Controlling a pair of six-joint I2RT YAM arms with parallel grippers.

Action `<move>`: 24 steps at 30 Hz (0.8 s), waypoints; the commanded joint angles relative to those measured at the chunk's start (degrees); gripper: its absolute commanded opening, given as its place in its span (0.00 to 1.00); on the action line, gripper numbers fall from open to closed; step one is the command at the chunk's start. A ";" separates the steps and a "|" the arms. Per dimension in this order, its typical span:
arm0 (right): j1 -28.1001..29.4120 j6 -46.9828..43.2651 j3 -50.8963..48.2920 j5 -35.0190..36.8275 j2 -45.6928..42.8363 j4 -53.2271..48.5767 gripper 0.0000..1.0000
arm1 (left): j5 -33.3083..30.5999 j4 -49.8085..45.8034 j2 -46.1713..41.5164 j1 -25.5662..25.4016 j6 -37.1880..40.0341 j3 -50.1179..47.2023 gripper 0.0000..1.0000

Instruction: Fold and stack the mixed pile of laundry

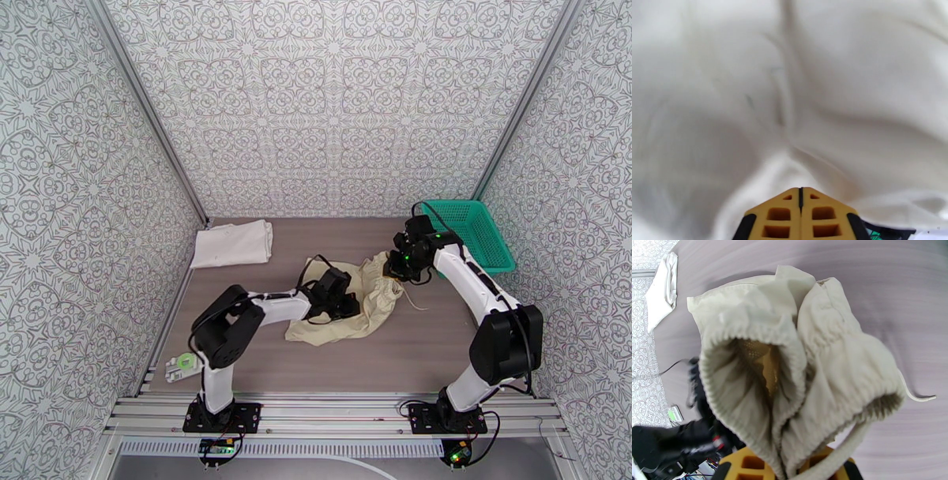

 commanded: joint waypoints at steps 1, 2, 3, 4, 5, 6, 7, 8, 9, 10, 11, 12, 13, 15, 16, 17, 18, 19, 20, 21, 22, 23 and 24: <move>0.50 0.63 -0.10 -0.85 -0.72 1.07 0.00 | -1.33 -3.58 -3.18 -1.26 1.90 -2.41 0.00; 0.51 0.63 -0.04 -0.85 -0.74 1.05 0.00 | -1.22 -3.35 -3.44 -1.46 1.47 -3.05 0.00; 0.52 0.63 0.04 -0.82 -0.70 1.03 0.00 | -1.21 -3.11 -3.56 -1.72 1.12 -3.57 0.00; 0.50 0.65 0.14 -1.00 -0.61 1.10 0.00 | -1.21 -2.97 -3.63 -2.04 0.83 -3.97 0.00; 0.51 0.71 0.08 -1.02 -0.53 1.11 0.00 | -1.22 -2.72 -3.48 -2.29 0.51 -4.22 0.00; 0.50 0.76 0.13 -1.02 -0.52 1.20 0.00 | -1.10 -2.37 -3.25 -2.59 0.17 -4.41 0.00; 0.52 0.80 0.08 -1.07 -0.48 1.29 0.00 | -0.71 -1.72 -2.91 -2.82 -0.24 -4.62 0.00; 0.56 0.89 0.15 -1.19 -0.43 1.33 0.00 | -0.40 -0.68 -2.49 -3.11 -0.68 -4.74 0.00; 0.56 0.99 0.05 -1.36 -0.48 1.48 0.00 | 0.03 0.22 -2.06 -3.39 -1.19 -4.87 0.00; 0.53 1.11 -0.05 -1.59 -0.44 1.70 0.00 | 0.80 1.30 -1.26 -3.54 -1.84 -5.03 0.00; 0.52 1.23 -0.21 -1.79 -0.43 1.88 0.00 | 1.22 2.43 -0.39 -3.67 -2.46 -5.14 0.00; 0.58 1.31 -0.33 -1.94 -0.43 1.92 0.00 | 1.60 3.06 0.66 -3.92 -2.86 -5.14 0.00; 0.58 1.33 -0.43 -1.99 -0.43 1.99 0.00 | 1.84 3.59 1.33 -4.14 -3.13 -5.21 0.00; 0.65 1.49 -0.43 -1.91 -0.65 1.98 0.00 | 2.40 5.47 3.02 -4.55 -3.82 -5.54 0.00; 0.67 1.57 -0.43 -1.81 -0.78 1.99 0.00 | 2.77 6.62 3.85 -4.66 -4.31 -5.77 0.00; 0.74 1.68 -0.38 -1.81 -0.87 1.99 0.00 | 3.16 7.91 4.60 -4.71 -4.76 -6.07 0.00; 0.84 1.81 -0.39 -1.77 -0.96 1.91 0.00 | 3.34 9.15 5.03 -4.58 -5.30 -6.49 0.00; 1.04 1.92 -0.25 -1.73 -1.04 1.84 0.00 | 3.44 10.11 5.09 -4.58 -5.63 -6.91 0.00; 1.17 2.31 -0.22 -2.08 -1.11 1.88 0.00 | 3.44 10.73 4.96 -4.53 -5.78 -7.35 0.00; 1.28 2.75 -0.26 -2.50 -1.18 2.03 0.00 | 3.23 10.97 4.52 -4.54 -5.78 -7.74 0.00; 1.50 3.18 -0.19 -2.86 -1.22 2.07 0.00 | 3.10 11.16 4.02 -4.43 -5.73 -8.14 0.00; 1.92 4.03 -0.16 -3.57 -1.40 2.40 0.00 | 2.84 11.25 3.20 -4.30 -5.50 -8.50 0.00; 2.34 4.79 -0.07 -4.00 -1.48 2.77 0.00 | 2.74 11.32 2.26 -4.21 -5.30 -8.89 0.00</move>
